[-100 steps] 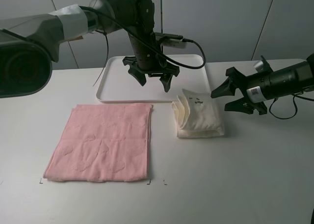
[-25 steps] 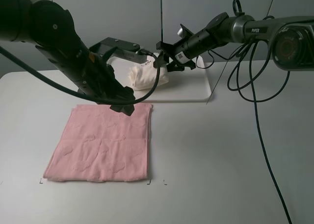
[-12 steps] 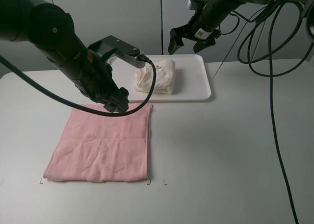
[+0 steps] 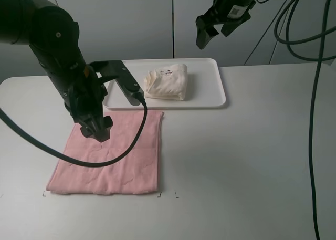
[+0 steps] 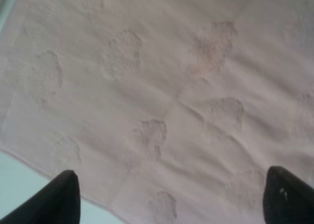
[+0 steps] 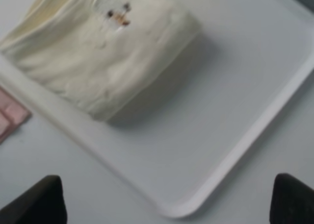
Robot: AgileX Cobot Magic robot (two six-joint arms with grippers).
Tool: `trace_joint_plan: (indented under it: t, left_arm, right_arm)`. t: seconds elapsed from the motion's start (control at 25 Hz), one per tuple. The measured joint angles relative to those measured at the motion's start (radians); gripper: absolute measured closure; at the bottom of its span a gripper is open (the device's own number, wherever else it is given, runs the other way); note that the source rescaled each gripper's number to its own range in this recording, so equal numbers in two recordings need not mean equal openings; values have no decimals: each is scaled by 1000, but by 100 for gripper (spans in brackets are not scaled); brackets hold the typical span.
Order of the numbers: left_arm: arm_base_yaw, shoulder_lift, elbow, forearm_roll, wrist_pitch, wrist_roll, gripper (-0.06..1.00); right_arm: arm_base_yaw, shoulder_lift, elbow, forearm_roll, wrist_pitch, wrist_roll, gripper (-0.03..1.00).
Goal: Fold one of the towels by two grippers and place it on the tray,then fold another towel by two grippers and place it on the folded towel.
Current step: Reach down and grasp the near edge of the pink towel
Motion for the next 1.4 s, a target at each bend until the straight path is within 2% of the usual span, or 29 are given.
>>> trace_joint_plan:
  t: [0.2,0.36,0.56,0.72,0.84,1.04,1.2,1.4]
  left_arm:
    - [18,-3,3,37,75,86,-1]
    - [112,-53,75,6,46,182,-1]
    - [240,-159,204,-50,-61,448,-1]
    - [265,-168,297,-70,-110,669,-1]
    - [267,-157,359,-72,-151,780,-1]
    - [267,-151,425,-74,-176,837,-1]
    - [267,-151,476,-74,-188,843,-1]
    - [267,-140,540,-74,-263,847,-1]
  right_arm:
    - [102,-103,245,-29,-53,-46,8]
    - [202,-129,380,-68,-59,-66,8]
    - [326,-129,488,-68,-82,-109,8]
    - [406,-129,512,-68,-106,-142,-1]
    - [470,-129,516,-68,-129,-159,-3]
    - [577,-129,516,-68,-189,-177,-3]
    - [616,-120,517,-68,-201,-183,-3]
    - [653,-51,517,-68,-190,-183,-3]
